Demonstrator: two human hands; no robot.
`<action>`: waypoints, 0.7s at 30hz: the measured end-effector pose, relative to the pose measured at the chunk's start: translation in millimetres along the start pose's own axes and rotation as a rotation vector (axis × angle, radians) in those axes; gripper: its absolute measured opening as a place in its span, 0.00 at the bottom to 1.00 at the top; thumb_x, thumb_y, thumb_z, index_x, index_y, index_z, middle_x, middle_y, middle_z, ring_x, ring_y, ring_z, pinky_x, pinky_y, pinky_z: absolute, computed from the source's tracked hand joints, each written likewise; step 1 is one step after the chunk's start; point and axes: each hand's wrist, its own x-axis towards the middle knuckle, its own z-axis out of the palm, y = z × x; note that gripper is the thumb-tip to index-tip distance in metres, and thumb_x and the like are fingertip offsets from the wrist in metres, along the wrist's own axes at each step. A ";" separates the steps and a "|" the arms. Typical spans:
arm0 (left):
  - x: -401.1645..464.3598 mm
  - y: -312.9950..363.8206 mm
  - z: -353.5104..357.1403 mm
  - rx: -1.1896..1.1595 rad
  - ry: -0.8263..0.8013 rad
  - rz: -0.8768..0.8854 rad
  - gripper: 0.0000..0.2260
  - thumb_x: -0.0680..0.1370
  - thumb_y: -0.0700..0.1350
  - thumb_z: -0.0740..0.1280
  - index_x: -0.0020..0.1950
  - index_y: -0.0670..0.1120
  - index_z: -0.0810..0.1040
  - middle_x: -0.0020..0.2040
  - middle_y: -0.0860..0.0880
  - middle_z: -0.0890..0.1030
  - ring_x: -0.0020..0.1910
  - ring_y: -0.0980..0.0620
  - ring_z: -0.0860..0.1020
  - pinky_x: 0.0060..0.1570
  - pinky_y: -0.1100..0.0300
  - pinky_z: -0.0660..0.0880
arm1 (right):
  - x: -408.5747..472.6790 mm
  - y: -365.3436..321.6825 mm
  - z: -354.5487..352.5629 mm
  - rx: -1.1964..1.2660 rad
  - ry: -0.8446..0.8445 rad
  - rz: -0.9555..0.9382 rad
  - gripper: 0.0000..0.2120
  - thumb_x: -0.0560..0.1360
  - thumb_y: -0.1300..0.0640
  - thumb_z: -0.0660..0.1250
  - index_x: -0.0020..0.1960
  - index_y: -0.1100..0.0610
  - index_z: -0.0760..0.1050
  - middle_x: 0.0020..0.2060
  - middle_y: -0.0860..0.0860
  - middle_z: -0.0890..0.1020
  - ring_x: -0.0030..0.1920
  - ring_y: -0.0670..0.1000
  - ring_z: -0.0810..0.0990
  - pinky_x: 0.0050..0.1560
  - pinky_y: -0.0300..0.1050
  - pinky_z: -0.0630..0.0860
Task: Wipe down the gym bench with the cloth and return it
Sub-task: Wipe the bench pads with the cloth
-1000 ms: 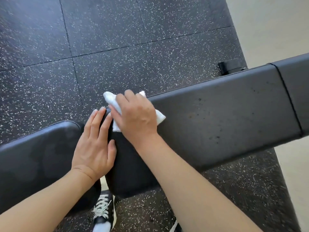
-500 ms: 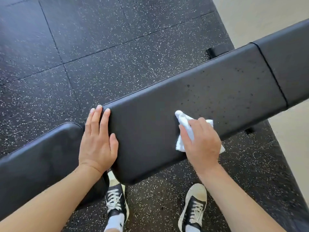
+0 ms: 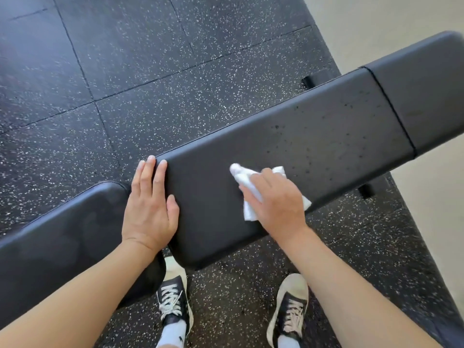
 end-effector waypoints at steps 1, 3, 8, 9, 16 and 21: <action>0.7 0.5 -0.4 -0.004 0.006 0.003 0.32 0.80 0.48 0.53 0.83 0.37 0.57 0.83 0.36 0.57 0.83 0.35 0.53 0.83 0.45 0.49 | 0.3 26.6 -9.2 -0.037 0.016 0.075 0.16 0.86 0.47 0.58 0.51 0.52 0.81 0.40 0.51 0.75 0.38 0.54 0.73 0.38 0.50 0.74; 0.6 -0.2 0.1 0.005 0.006 0.013 0.32 0.80 0.48 0.53 0.83 0.37 0.57 0.83 0.36 0.57 0.83 0.35 0.53 0.83 0.43 0.51 | 3.4 53.2 -23.9 -0.071 0.043 0.224 0.15 0.84 0.47 0.60 0.47 0.55 0.78 0.39 0.51 0.74 0.36 0.55 0.74 0.33 0.48 0.72; -0.7 -0.8 -1.6 0.018 -0.013 0.020 0.32 0.81 0.48 0.53 0.83 0.37 0.57 0.83 0.35 0.57 0.83 0.34 0.54 0.83 0.43 0.51 | 14.2 -11.7 -10.6 -0.041 0.042 0.296 0.12 0.80 0.46 0.65 0.47 0.55 0.75 0.41 0.51 0.75 0.37 0.55 0.74 0.31 0.49 0.71; -0.6 -0.5 -1.7 0.017 -0.010 0.020 0.31 0.81 0.48 0.53 0.83 0.36 0.57 0.83 0.35 0.57 0.83 0.34 0.54 0.83 0.43 0.51 | 19.8 -32.6 -4.6 -0.010 0.037 0.267 0.11 0.80 0.46 0.66 0.47 0.54 0.76 0.41 0.52 0.75 0.37 0.55 0.74 0.33 0.50 0.70; -0.6 -1.8 -3.9 -0.076 -0.024 -0.003 0.31 0.80 0.48 0.55 0.82 0.38 0.59 0.83 0.37 0.57 0.83 0.36 0.53 0.83 0.45 0.51 | 48.0 -100.8 15.7 0.175 0.030 0.093 0.10 0.79 0.47 0.67 0.46 0.54 0.76 0.40 0.51 0.75 0.36 0.54 0.74 0.36 0.48 0.71; 6.8 15.9 -20.4 -0.243 -0.024 -0.160 0.30 0.77 0.45 0.60 0.80 0.40 0.66 0.82 0.43 0.63 0.83 0.42 0.57 0.81 0.43 0.57 | -15.4 -34.1 -16.1 0.167 0.012 0.005 0.11 0.82 0.49 0.67 0.44 0.55 0.77 0.37 0.50 0.73 0.36 0.53 0.71 0.38 0.50 0.73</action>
